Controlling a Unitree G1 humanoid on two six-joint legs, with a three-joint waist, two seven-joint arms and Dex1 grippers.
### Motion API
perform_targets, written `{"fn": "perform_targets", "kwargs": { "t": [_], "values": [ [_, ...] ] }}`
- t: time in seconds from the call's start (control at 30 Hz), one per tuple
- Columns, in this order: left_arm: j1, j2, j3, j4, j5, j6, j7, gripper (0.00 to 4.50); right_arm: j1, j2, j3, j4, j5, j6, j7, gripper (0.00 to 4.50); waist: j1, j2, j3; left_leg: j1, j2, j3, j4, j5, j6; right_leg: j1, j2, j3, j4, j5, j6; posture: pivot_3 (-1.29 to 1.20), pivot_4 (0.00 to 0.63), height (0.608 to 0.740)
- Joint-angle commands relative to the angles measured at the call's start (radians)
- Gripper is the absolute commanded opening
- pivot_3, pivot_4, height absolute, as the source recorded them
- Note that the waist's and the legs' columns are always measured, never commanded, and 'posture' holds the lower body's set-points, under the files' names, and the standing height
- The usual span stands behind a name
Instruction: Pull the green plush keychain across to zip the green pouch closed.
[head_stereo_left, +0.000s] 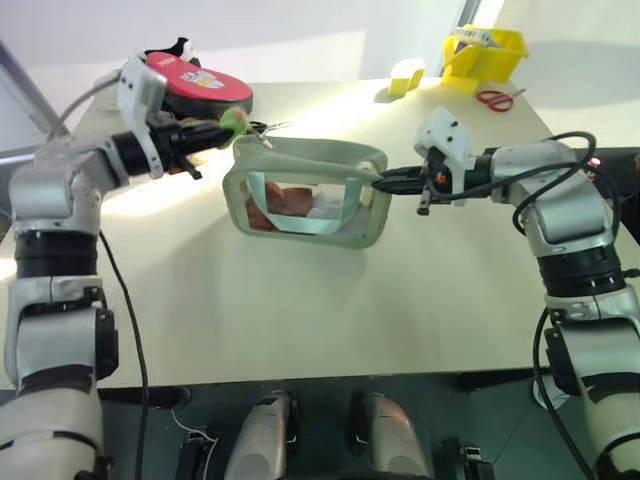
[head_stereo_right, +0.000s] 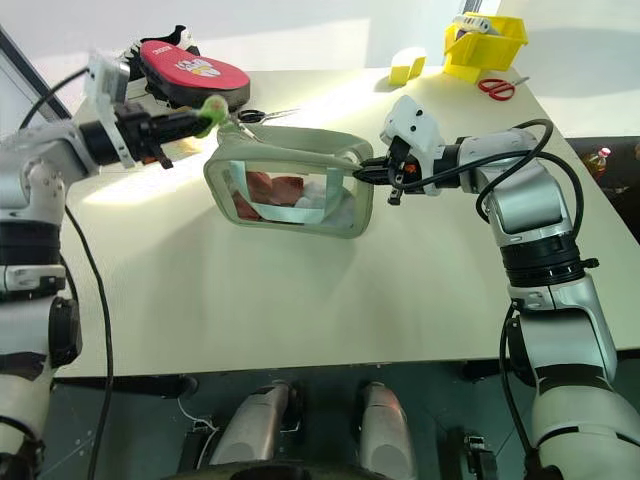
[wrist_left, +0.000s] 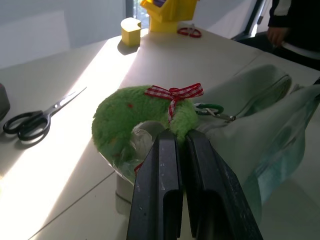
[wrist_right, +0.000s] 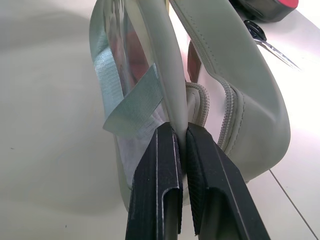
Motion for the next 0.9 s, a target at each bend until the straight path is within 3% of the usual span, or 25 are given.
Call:
{"fn": "perform_targets", "kwargs": {
  "t": [0.03, 0.17, 0.2, 0.27, 0.47, 0.67, 0.9],
  "values": [
    [-0.004, -0.025, -0.079, -0.13, 0.03, -0.036, -0.033, 0.07, -0.01, 0.006, -0.005, -0.033, 0.007, 0.0, -0.004, 0.0, -0.001, 0.0, 0.0, 0.0, 0.0, 0.0, 0.0, 0.0, 0.0, 0.0, 0.0, 0.0, 0.0, 0.0, 0.0, 0.0, 0.15, 0.74],
    [0.062, -0.009, -0.155, -0.193, 0.089, -0.088, -0.071, 0.07, -0.01, 0.011, -0.001, -0.033, 0.004, -0.001, -0.008, 0.0, -0.008, 0.0, 0.0, 0.001, 0.0, 0.001, 0.0, 0.0, 0.0, 0.0, 0.0, 0.001, 0.001, 0.0, 0.0, 0.0, 0.15, 0.74],
    [0.074, 0.001, -0.165, -0.2, 0.102, -0.106, -0.083, 0.36, -0.01, 0.012, 0.0, -0.033, 0.003, -0.002, -0.009, 0.0, -0.01, 0.0, 0.0, 0.001, 0.0, 0.002, 0.0, 0.0, 0.0, -0.001, 0.0, 0.002, 0.002, 0.0, 0.0, 0.0, 0.15, 0.74],
    [0.079, 0.012, -0.168, -0.197, 0.119, -0.129, -0.09, 0.99, -0.01, 0.014, 0.0, -0.03, 0.002, -0.003, -0.011, 0.0, -0.01, 0.0, 0.0, 0.001, 0.0, 0.002, 0.0, 0.0, 0.0, -0.002, 0.0, 0.002, 0.003, 0.0, 0.0, 0.0, 0.15, 0.74],
    [0.019, 0.059, -0.118, -0.155, 0.128, -0.129, -0.085, 4.04, -0.009, 0.014, 0.002, -0.036, 0.003, -0.001, -0.016, 0.0, -0.007, 0.0, 0.0, 0.001, 0.0, 0.001, 0.001, 0.0, 0.0, -0.002, 0.0, 0.002, 0.003, 0.0, 0.0, 0.0, 0.15, 0.74],
    [0.109, 0.173, -0.105, -0.156, 0.149, -0.166, -0.153, 4.04, -0.005, 0.008, 0.0, -0.045, 0.004, 0.002, -0.015, 0.0, -0.013, 0.0, 0.0, 0.001, 0.0, 0.002, -0.001, 0.0, 0.0, -0.002, 0.0, 0.002, 0.003, 0.0, 0.0, 0.0, 0.15, 0.74],
    [0.157, 0.064, -0.125, -0.066, 0.206, -0.259, -0.074, 4.04, 0.002, 0.008, -0.001, -0.066, 0.009, 0.016, -0.022, 0.0, 0.0, 0.0, 0.0, 0.0, 0.0, 0.001, 0.002, 0.0, 0.0, -0.002, 0.0, 0.002, 0.003, -0.001, -0.002, 0.0, 0.15, 0.74]
  ]
}}
